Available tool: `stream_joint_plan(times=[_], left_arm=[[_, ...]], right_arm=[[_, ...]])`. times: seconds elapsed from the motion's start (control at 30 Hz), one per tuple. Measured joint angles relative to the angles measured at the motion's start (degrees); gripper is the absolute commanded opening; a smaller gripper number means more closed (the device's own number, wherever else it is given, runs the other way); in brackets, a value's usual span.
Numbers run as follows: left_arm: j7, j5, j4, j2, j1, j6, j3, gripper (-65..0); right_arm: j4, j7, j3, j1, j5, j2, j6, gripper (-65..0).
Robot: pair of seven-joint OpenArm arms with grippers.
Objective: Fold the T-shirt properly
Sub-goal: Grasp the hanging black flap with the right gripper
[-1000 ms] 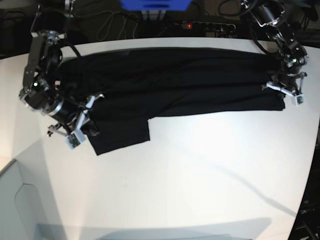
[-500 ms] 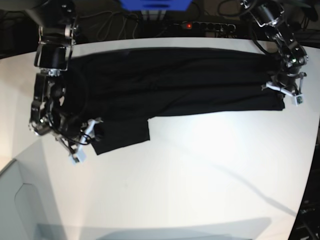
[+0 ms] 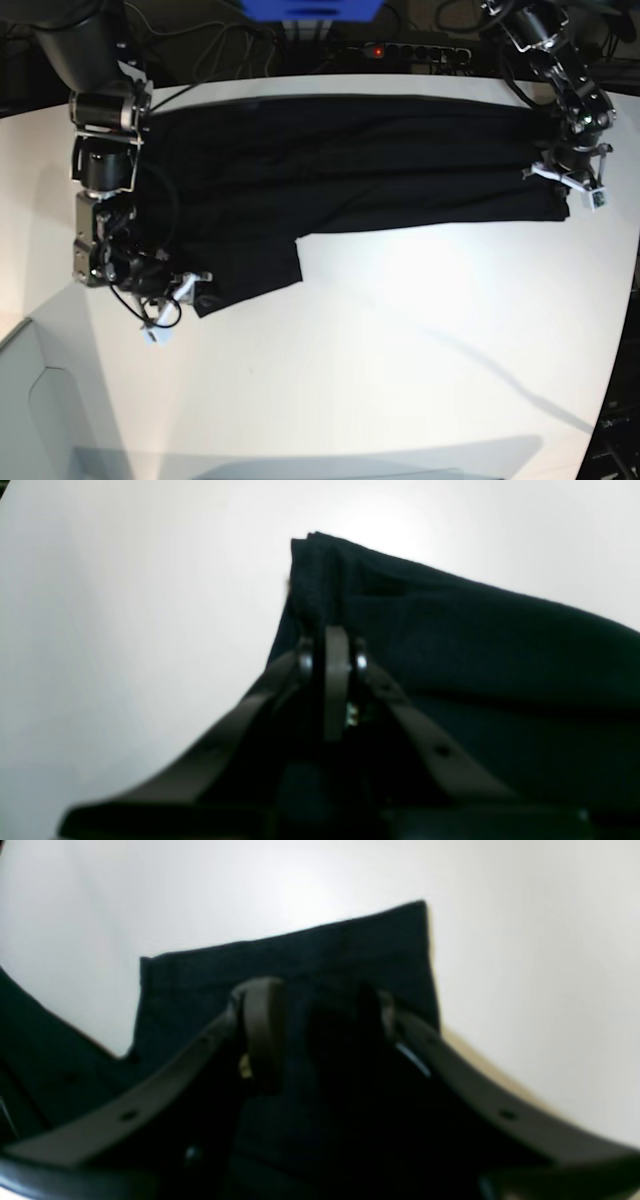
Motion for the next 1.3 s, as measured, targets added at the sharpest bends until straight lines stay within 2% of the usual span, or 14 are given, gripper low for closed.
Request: stream_joint_plan(times=[0.13,0.33,0.53,0.77,0.87,1.3], left_arm=[[0.0,0.0,0.0,0.0,0.2,0.0,0.0,-65.0],[0.0,0.0,0.0,0.0,0.2,0.0,-0.1,-65.0],[0.0,0.0,0.0,0.0,0.2,0.0,0.0,-65.0],[0.2,-0.1,0.0,0.0,0.2,0.0,-0.2,-65.0],[0.2,-0.3,0.0,0.0,0.2,0.0,-0.3,-65.0],[0.2,-0.3,0.0,0.0,0.3,0.0,-0.3,-65.0]], right_arm=[[0.0,-0.2,0.0,0.0,0.1,0.2,0.2,-40.4],[6.5,-1.8,0.5,-0.8,-1.5,1.9,0.3,-40.4],[6.7,-1.1,0.4,-0.6,-1.1,1.7,0.3,-40.4],[-2.1,7.3,0.1,-0.6,-0.1,2.1,0.3,-40.4],[-3.7,9.2,0.1,0.0,-0.3,2.7,0.4,-40.4],[-1.6,8.5,0.4,-0.6,-1.1,3.3,0.4,-40.4]])
